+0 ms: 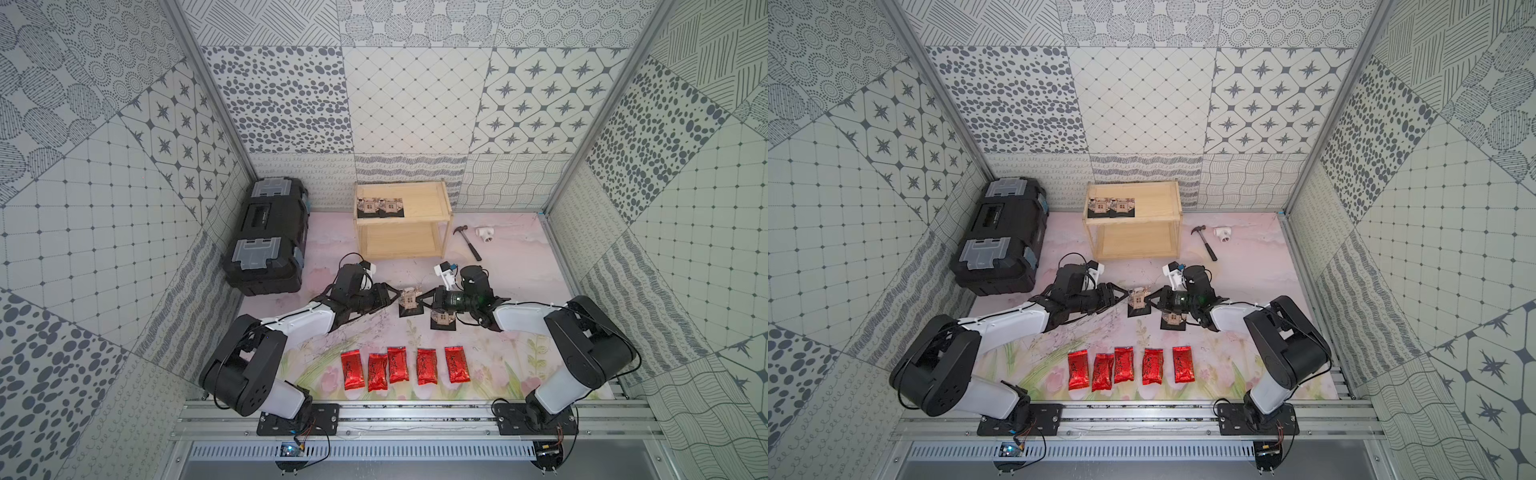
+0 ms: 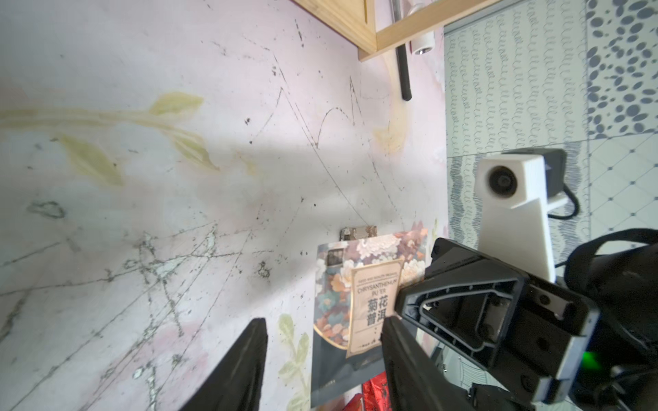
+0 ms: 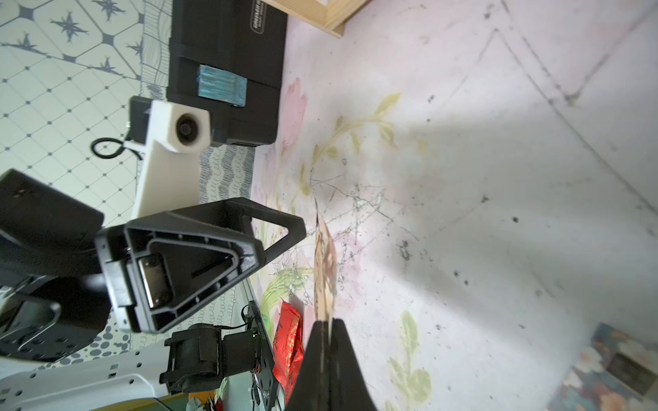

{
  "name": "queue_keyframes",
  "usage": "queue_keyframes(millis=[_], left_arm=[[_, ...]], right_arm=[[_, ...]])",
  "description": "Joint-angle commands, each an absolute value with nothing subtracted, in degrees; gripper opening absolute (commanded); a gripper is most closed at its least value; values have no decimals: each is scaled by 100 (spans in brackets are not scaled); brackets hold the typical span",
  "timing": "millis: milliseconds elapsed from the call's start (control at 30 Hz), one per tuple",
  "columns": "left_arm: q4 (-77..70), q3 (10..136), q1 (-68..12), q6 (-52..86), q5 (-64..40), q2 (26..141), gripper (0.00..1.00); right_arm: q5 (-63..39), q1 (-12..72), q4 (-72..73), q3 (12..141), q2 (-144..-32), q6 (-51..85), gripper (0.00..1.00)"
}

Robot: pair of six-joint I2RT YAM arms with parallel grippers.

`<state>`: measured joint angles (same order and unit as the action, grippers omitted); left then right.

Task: Place the tea bags on the shelf by color
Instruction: Pick up the tea bag from the center of the board.

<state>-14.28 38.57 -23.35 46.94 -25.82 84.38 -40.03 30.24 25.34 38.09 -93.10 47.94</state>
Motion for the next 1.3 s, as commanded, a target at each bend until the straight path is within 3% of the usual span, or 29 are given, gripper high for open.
queue_keyframes(millis=[0, 300, 600, 967, 1100, 1200, 1267], left_arm=[[-1890, 3776, -2140, 5215, -3325, 8222, 60], [-2234, 3729, -2142, 5320, -3524, 8159, 59], [-2057, 3657, -2135, 5179, -3360, 7834, 31], [-1784, 3646, -2142, 5087, -3151, 7709, 9], [-1591, 3706, -2145, 5097, -3002, 7607, 0], [-1642, 3677, -2144, 5262, -2871, 7496, 0], [-1762, 3639, -2145, 5430, -2821, 7418, 0]], right_arm=[[-4487, 3081, 2769, 4030, -9235, 4570, 0], [-4596, 3247, 2795, 4330, -9393, 4689, 0], [-4682, 3256, 2651, 4440, -9545, 4624, 0], [-4689, 3211, 2280, 4641, -9572, 4416, 0], [-4642, 3177, 2130, 4829, -9477, 4431, 14], [-4347, 3180, 2103, 4960, -9321, 4692, 33], [-3962, 3202, 2361, 4877, -9142, 5187, 37]])
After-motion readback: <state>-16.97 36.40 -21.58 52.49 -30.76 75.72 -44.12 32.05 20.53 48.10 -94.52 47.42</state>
